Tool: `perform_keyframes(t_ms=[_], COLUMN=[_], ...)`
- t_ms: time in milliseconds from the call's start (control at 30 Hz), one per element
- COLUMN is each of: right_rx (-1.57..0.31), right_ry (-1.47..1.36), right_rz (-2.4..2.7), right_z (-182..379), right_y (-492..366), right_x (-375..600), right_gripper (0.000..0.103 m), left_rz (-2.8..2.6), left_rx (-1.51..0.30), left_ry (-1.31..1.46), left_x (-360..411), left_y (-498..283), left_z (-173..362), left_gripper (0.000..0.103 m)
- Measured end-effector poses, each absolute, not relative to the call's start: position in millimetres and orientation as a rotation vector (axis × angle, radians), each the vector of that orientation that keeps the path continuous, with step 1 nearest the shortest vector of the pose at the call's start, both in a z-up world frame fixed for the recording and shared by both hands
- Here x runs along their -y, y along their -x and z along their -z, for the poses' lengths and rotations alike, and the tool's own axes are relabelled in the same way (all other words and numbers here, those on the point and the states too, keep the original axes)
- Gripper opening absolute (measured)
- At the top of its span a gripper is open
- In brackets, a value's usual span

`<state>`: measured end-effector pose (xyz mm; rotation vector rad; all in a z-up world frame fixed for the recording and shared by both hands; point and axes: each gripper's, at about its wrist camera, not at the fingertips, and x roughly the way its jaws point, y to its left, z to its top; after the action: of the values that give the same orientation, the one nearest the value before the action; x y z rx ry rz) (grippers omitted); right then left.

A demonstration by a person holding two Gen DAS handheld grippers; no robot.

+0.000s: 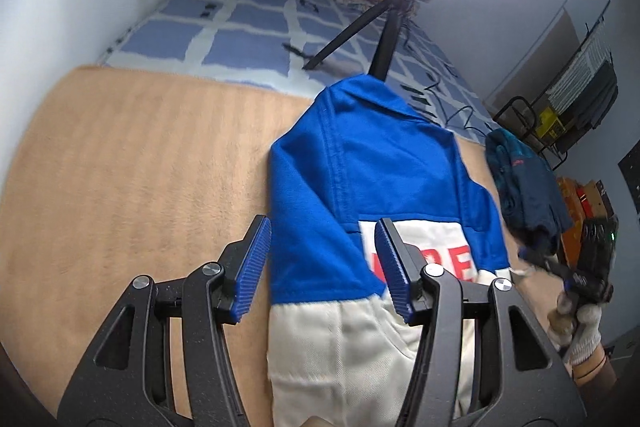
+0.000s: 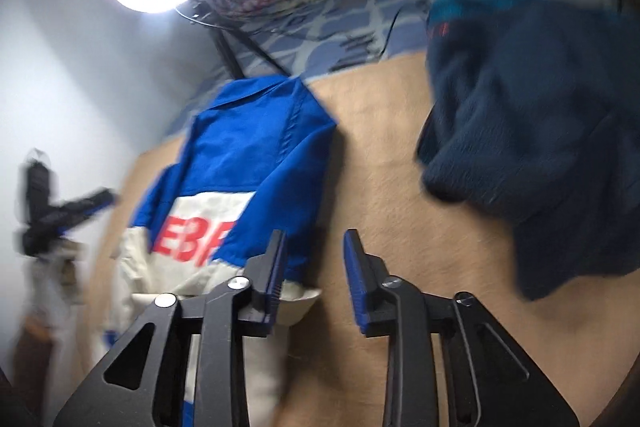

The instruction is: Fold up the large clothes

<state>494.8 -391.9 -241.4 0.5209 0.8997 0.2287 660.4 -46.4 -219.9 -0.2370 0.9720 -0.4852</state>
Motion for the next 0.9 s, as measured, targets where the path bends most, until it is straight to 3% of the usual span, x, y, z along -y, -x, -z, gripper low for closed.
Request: perform_keyframes(t_ms=[67, 233, 400, 633, 900], right_rx=[-0.919, -1.021, -0.92, -0.926, -0.951], right_ry=[-0.557, -0.339, -0.293, -0.317, -0.264], right_rz=[-0.333, -0.458, -0.399, -0.398, -0.454], right_z=[246, 247, 225, 248, 260], right_y=[-487, -466, -448, -445, -435], right_x=[385, 350, 367, 369, 339], right_gripper=[0.026, 0.026, 0.026, 0.026, 0.026], left_rz=[0.482, 0.459, 0.507, 0.758, 0.807], left_rx=[-0.985, -0.996, -0.951, -1.048, -1.177], left_ry=[0.261, 0.265, 0.186, 0.01, -0.134], left_x=[45, 44, 67, 176, 294], left_y=[-668, -674, -660, -636, -627], left_z=[229, 238, 207, 176, 218], left_gripper=[0.055, 0.055, 0.055, 0.055, 0.056])
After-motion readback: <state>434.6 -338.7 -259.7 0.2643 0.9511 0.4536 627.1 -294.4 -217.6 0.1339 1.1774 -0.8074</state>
